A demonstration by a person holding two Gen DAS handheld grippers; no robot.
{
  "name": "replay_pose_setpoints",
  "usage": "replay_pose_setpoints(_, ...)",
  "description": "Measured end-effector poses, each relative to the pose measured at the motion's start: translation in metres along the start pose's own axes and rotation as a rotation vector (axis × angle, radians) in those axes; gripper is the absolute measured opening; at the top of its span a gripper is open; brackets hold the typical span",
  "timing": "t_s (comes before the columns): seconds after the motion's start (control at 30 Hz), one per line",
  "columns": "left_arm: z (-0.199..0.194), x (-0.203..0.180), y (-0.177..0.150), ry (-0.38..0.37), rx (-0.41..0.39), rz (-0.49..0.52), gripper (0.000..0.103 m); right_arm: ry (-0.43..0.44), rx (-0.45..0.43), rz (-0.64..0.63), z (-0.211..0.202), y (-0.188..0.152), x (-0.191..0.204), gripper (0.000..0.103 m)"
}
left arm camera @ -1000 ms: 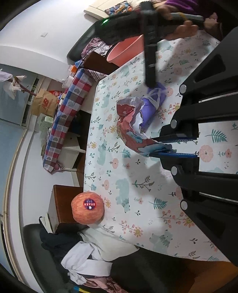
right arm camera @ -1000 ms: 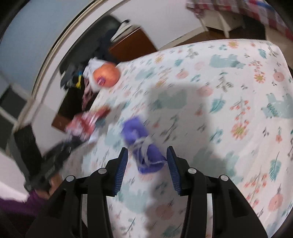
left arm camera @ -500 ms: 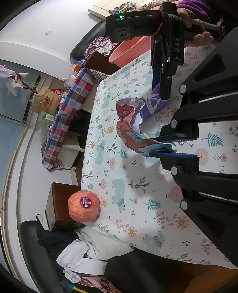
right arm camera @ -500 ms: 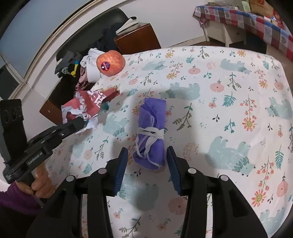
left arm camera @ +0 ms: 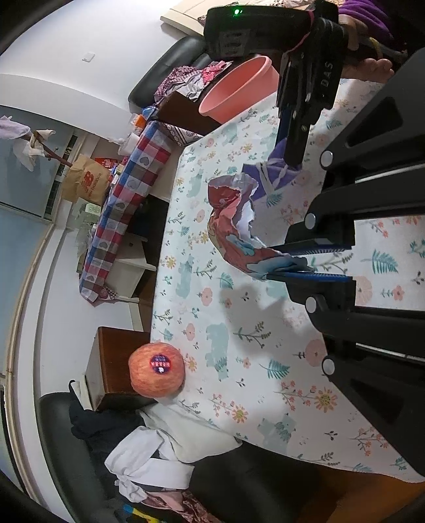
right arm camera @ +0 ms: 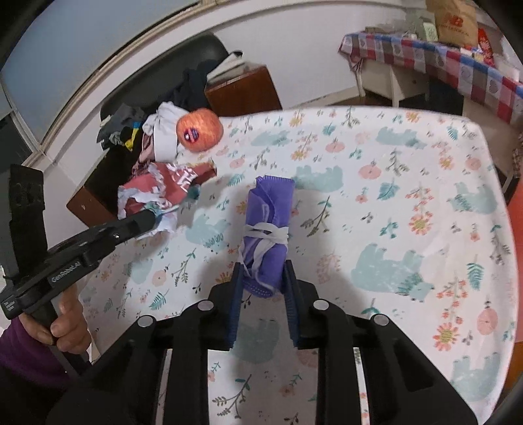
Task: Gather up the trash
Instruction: 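Lift the wrapper with the left tool while the right tool lifts the purple roll, then carry the wrapper and purple roll over the pink bucket with both tools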
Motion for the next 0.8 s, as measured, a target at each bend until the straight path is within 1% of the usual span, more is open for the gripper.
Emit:
replay_pose_setpoints(0.2, 0.001, -0.021, 0.012, -0.021, -0.029, -0.009, 0.008, -0.063, -0.099, -0.025, -0.03, 0.006, -0.003, 0.024)
replay_pose_setpoints(0.4, 0.006, -0.054, 0.024, -0.058, -0.047, 0.009, 0.008, -0.152, -0.199, -0.035, -0.061, 0.009, -0.014, 0.024)
replay_pose_setpoints(0.5, 0.011, -0.075, 0.031, -0.071, -0.052, 0.017, 0.008, -0.198, -0.238, -0.039, -0.071, 0.009, -0.021, 0.024)
replay_pose_setpoints(0.6, 0.016, -0.093, 0.036, -0.089, -0.054, 0.022, 0.008, -0.265, -0.283, -0.045, -0.085, 0.009, -0.029, 0.024)
replay_pose_setpoints(0.8, 0.027, -0.143, 0.047, -0.148, -0.074, 0.072, 0.008, -0.356, -0.349, -0.033, -0.111, 0.009, -0.049, 0.024)
Point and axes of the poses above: each gripper's, at about its wrist camera, not at the fingertips, and z roughly the way its jaws point, x to its left, y to its top, the point moved 3 cm from there along z, roughly the way its jaws point, and after that the axes turned 9 degrees about -x, right-handed, at the moved point
